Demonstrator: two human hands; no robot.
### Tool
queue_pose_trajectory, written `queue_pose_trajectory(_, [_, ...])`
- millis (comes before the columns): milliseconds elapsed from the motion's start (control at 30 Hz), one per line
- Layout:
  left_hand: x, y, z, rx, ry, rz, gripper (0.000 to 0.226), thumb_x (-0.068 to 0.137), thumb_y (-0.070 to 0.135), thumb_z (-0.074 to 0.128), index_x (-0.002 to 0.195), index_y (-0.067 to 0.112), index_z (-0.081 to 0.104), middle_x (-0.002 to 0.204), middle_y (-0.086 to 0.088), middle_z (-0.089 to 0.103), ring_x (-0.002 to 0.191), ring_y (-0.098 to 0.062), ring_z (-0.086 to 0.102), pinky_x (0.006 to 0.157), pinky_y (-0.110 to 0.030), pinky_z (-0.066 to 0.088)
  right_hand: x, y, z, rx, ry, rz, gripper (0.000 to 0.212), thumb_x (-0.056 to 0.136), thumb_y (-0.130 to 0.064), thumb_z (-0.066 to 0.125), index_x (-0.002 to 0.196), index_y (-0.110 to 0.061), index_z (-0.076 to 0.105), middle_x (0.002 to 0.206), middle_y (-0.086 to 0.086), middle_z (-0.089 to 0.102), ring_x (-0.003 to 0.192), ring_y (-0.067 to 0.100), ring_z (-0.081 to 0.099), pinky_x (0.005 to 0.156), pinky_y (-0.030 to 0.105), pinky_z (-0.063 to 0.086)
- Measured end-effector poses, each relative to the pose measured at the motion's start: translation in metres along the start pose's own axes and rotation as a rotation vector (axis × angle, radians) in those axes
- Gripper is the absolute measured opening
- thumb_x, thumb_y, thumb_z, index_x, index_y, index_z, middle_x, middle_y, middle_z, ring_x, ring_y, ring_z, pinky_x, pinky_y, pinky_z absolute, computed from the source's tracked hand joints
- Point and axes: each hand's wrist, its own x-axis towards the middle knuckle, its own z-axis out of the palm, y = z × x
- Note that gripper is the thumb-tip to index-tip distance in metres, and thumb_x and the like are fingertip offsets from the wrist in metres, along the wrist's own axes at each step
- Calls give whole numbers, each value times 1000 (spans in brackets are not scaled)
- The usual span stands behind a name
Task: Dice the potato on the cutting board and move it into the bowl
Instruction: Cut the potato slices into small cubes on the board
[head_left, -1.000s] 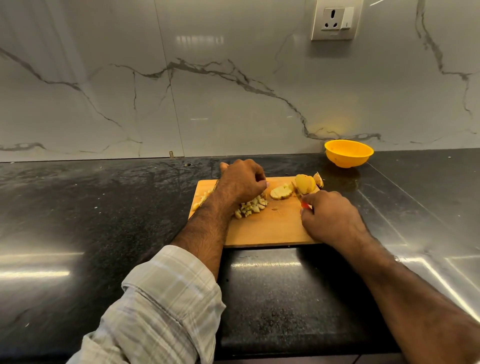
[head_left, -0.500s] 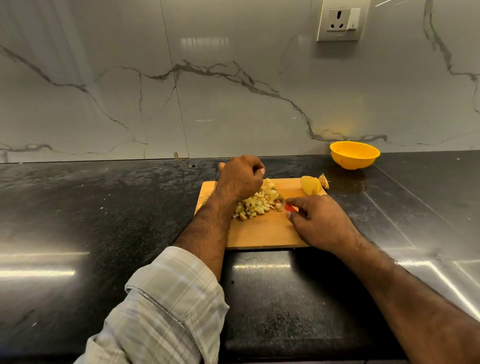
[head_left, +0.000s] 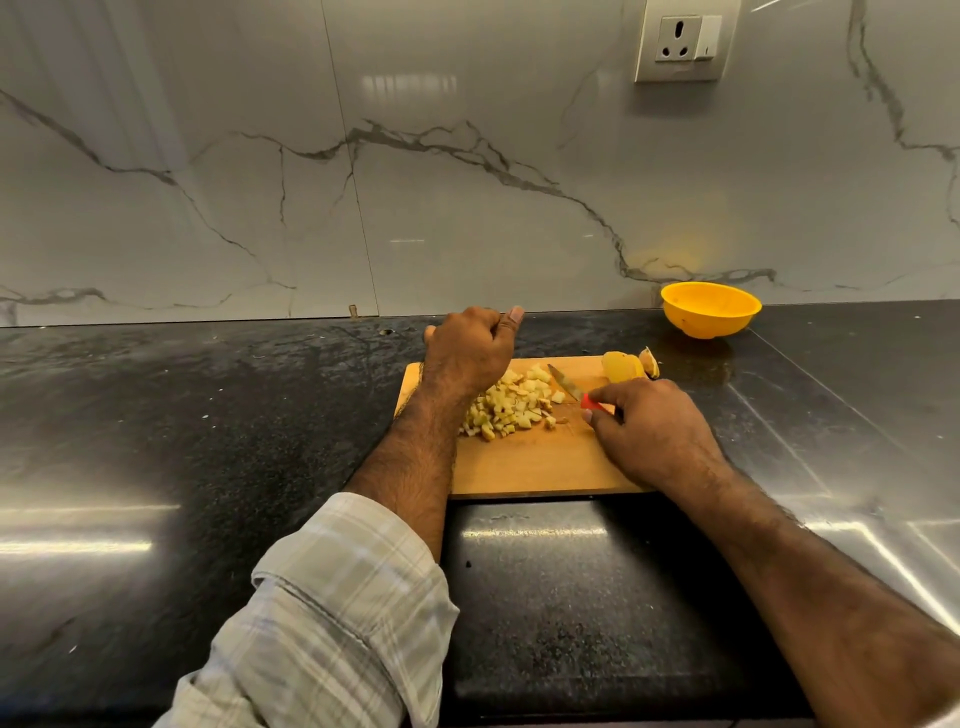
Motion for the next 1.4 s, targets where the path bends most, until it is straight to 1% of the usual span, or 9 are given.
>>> queue_pose_trajectory(200, [5,-10,-5,123,-119,-90,64,106,68,32,82,23,70,82,7,68,91,-21,63,112,-67,33,-1,-11,3,51,-28,-148,39,102,-49,59,132,-27,70,130,-6,71,117,18,62,101,39,54])
queue_pose_trajectory(333, [3,-15,1,10,-339,-147,76,101,76,26,110,20,77,96,-2,74,98,-23,68,105,-56,50,-4,-8,-5,58,46,-177,39,102,-43,62,138,-29,67,132,-10,70,119,13,62,102,36,53])
queue_pose_trajectory(533, [7,-16,-1,-207,-341,-188,76,98,80,29,97,23,79,98,7,79,97,-14,73,97,-47,58,-7,6,-12,56,154,-65,37,99,-43,66,132,-27,72,121,-5,76,107,17,68,93,42,60])
queue_pose_trajectory(700, [6,-17,-3,-193,-339,-166,76,96,82,30,91,24,79,84,9,79,92,-13,74,94,-48,59,-8,5,-6,-18,55,-12,37,100,-47,61,130,-30,72,117,-2,74,104,19,66,89,41,61])
queue_pose_trajectory(833, [4,-12,-6,-163,-310,-139,75,101,76,32,93,19,80,97,9,79,95,-11,72,96,-45,58,-11,-3,-2,19,48,-109,37,101,-47,60,131,-30,71,123,-9,73,111,15,64,95,39,57])
queue_pose_trajectory(1033, [2,-13,-8,-151,-247,-138,77,100,77,35,84,16,78,100,9,79,88,-12,73,87,-45,61,-9,3,-4,7,75,-45,35,100,-47,60,130,-31,71,119,-4,74,106,17,65,91,41,60])
queue_pose_trajectory(1267, [5,-18,0,-145,-147,-86,93,90,90,31,80,8,73,88,-14,77,84,-32,74,74,-56,62,-8,2,-2,4,70,-52,34,102,-47,59,131,-33,70,118,-6,74,105,16,65,89,41,61])
queue_pose_trajectory(1333, [3,-13,2,-112,-139,-51,85,94,85,35,77,10,71,78,-12,74,71,-27,70,70,-52,62,-8,4,-1,-18,35,-51,33,102,-45,58,130,-32,70,116,-4,73,105,18,64,88,42,60])
queue_pose_trajectory(1400, [1,-7,4,-50,-128,2,70,99,75,42,70,17,66,63,1,63,59,-15,57,76,-50,57,-8,10,-3,41,163,-51,31,103,-41,58,128,-29,71,111,-1,74,99,20,66,84,43,60])
